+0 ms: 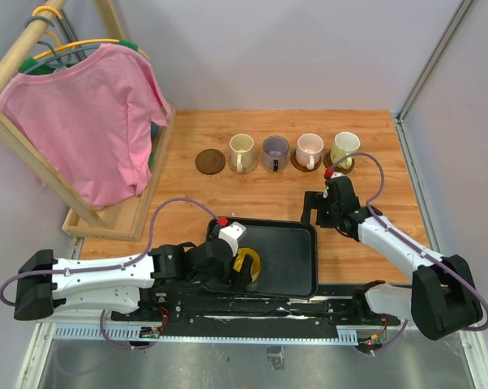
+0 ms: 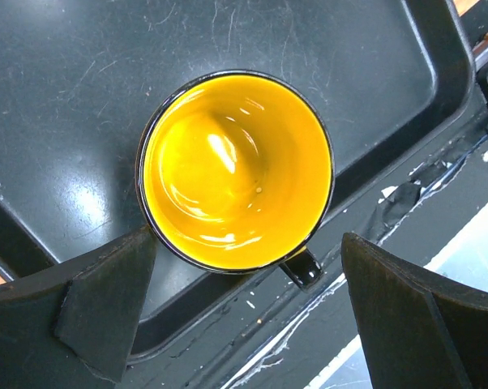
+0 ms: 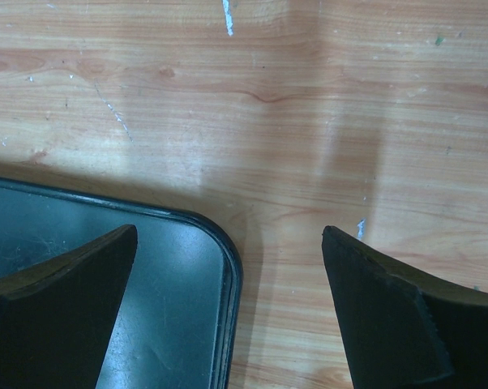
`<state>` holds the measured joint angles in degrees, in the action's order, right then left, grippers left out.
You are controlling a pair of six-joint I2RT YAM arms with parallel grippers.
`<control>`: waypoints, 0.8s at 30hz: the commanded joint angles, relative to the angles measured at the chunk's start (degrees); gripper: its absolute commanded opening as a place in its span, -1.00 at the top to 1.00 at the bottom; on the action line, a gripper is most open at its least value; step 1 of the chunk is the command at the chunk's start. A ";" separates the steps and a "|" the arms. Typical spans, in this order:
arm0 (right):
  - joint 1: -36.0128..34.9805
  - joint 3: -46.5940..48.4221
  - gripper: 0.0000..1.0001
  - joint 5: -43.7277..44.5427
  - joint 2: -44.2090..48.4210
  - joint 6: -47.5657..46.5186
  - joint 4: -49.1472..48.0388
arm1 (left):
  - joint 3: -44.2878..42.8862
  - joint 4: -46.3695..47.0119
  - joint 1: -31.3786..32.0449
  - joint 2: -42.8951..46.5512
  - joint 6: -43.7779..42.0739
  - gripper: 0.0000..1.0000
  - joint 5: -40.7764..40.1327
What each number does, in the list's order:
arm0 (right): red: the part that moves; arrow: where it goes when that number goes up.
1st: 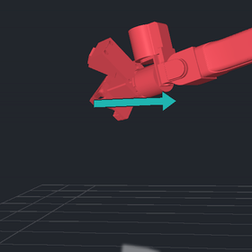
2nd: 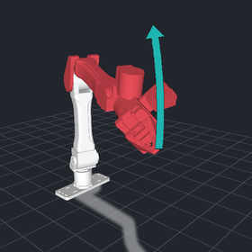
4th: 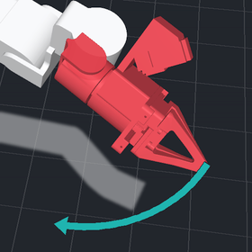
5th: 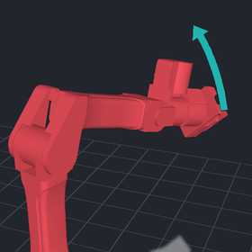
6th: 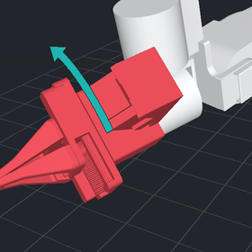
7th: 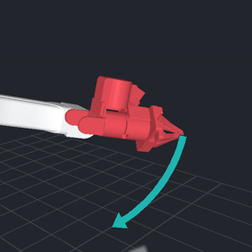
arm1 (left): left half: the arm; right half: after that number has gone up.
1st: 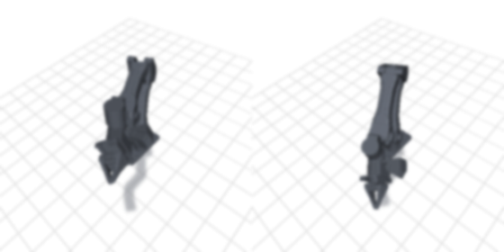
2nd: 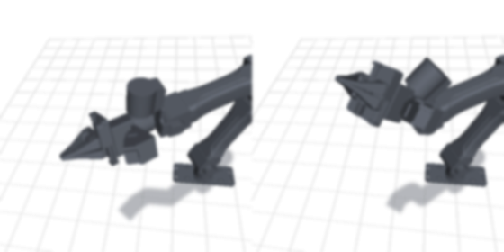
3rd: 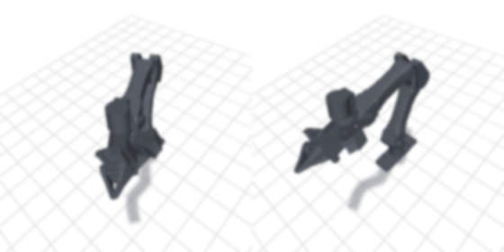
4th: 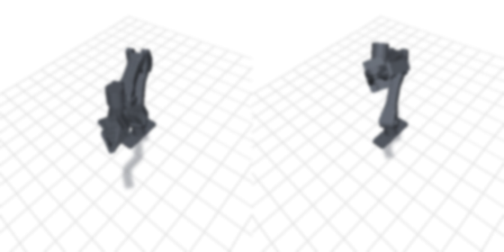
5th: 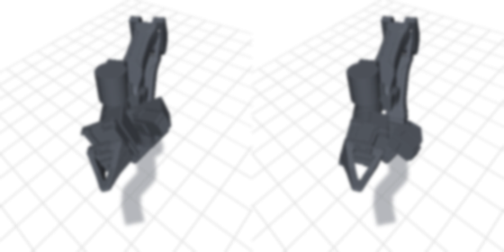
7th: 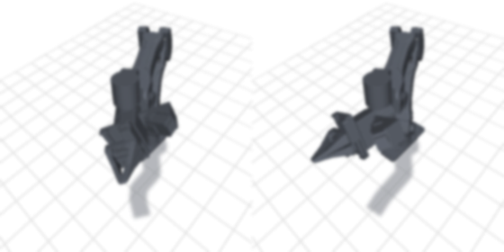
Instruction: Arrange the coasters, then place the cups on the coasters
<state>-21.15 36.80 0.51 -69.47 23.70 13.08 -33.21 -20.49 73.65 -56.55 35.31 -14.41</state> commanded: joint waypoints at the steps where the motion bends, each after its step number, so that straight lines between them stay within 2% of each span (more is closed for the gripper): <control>1: 0.54 -2.14 -0.95 -1.61 2.40 -0.05 -1.58 | 1.83 2.01 1.01 -0.57 1.42 -0.99 -1.12; 9: 0.49 -3.18 -0.93 -3.54 4.35 0.47 -2.28 | 3.53 2.54 1.15 -4.30 2.90 -0.99 -4.33; 17: 0.39 -4.17 -0.93 -3.46 4.78 0.86 -2.65 | 3.59 1.50 1.15 -4.29 3.08 -0.97 -10.13; 19: 0.40 -4.35 -0.93 -3.63 4.70 1.03 -2.98 | 3.64 1.78 1.15 -4.95 2.70 -0.89 -10.83; 24: 0.40 -4.46 -0.93 -3.94 4.26 1.36 -3.63 | 3.94 4.09 1.15 -7.70 0.82 -0.50 -12.42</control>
<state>-21.15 33.10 -2.83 -65.52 24.21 10.72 -30.09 -18.50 74.46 -62.28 37.60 -22.94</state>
